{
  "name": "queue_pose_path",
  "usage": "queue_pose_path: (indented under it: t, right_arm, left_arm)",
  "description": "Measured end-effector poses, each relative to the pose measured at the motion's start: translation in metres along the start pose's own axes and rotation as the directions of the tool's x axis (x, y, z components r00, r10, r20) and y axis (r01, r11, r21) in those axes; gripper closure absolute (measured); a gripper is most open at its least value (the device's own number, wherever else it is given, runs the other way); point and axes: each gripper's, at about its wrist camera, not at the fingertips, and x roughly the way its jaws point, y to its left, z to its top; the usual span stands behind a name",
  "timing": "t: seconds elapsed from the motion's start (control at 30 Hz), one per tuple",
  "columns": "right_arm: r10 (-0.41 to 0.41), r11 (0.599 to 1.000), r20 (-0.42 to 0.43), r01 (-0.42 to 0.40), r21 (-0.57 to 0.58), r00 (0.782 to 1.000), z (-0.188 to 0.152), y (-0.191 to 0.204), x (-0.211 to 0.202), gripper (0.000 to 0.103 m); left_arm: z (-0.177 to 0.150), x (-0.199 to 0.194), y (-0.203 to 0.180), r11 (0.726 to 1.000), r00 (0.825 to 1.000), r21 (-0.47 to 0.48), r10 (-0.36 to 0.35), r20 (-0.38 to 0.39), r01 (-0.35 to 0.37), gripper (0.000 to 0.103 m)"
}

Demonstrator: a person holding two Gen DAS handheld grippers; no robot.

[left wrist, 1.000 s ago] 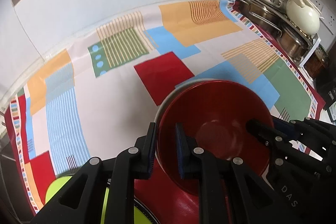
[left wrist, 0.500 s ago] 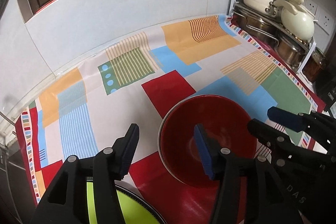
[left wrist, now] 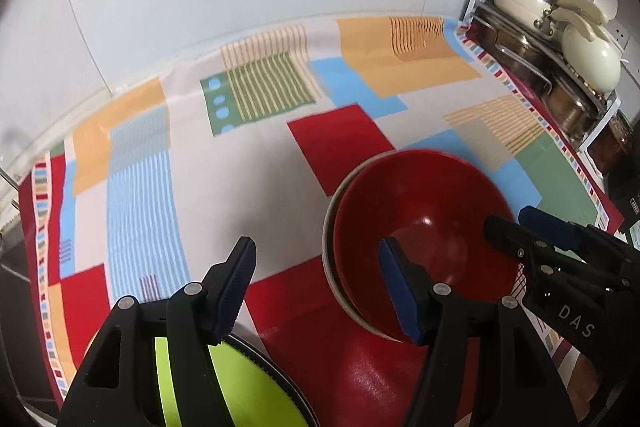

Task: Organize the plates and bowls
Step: 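Close both grippers on the rims of the nested bowls, then lift the nested bowls with both grippers and carry them over the green plate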

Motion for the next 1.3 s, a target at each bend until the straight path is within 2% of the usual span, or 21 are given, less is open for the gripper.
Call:
queue_pose_path:
  t: [0.37,0.5,0.73,0.8,0.87,1.07,1.3]
  right_arm:
    - [0.051,0.999,-0.057,-0.050,0.015,0.997,-0.004,-0.003,0.025,0.057]
    - [0.082,0.996,-0.081,-0.079,0.039,0.993,-0.005,-0.006,0.034,0.058]
    - [0.103,0.994,-0.111,-0.098,0.049,0.988,-0.006,-0.008,0.041,0.069]
    - [0.119,0.992,-0.117,-0.113,0.059,0.986,-0.006,-0.008,0.042,0.071]
    - [0.125,0.991,-0.119,-0.118,0.062,0.985,-0.005,-0.008,0.042,0.076]
    - [0.086,0.996,-0.118,-0.080,0.050,0.989,-0.005,-0.004,0.042,0.080]
    - [0.091,0.993,-0.124,-0.082,0.081,0.988,-0.003,-0.006,0.041,0.083]
  left_arm:
    - [-0.005,0.030,0.001,0.998,0.996,-0.055,-0.040,-0.075,0.036,0.041]
    - [-0.004,0.039,-0.001,0.995,0.993,-0.070,-0.073,-0.097,0.066,0.045]
    - [-0.002,0.047,-0.003,0.991,0.986,-0.081,-0.113,-0.120,0.104,0.060]
    - [-0.002,0.049,-0.004,0.989,0.983,-0.086,-0.133,-0.124,0.123,0.068]
    - [-0.002,0.050,-0.004,0.990,0.985,-0.087,-0.124,-0.122,0.114,0.071]
    - [-0.002,0.050,-0.002,0.986,0.983,-0.113,-0.138,-0.121,0.125,0.073]
    - [-0.004,0.045,-0.002,0.987,0.986,-0.122,-0.121,-0.114,0.107,0.073]
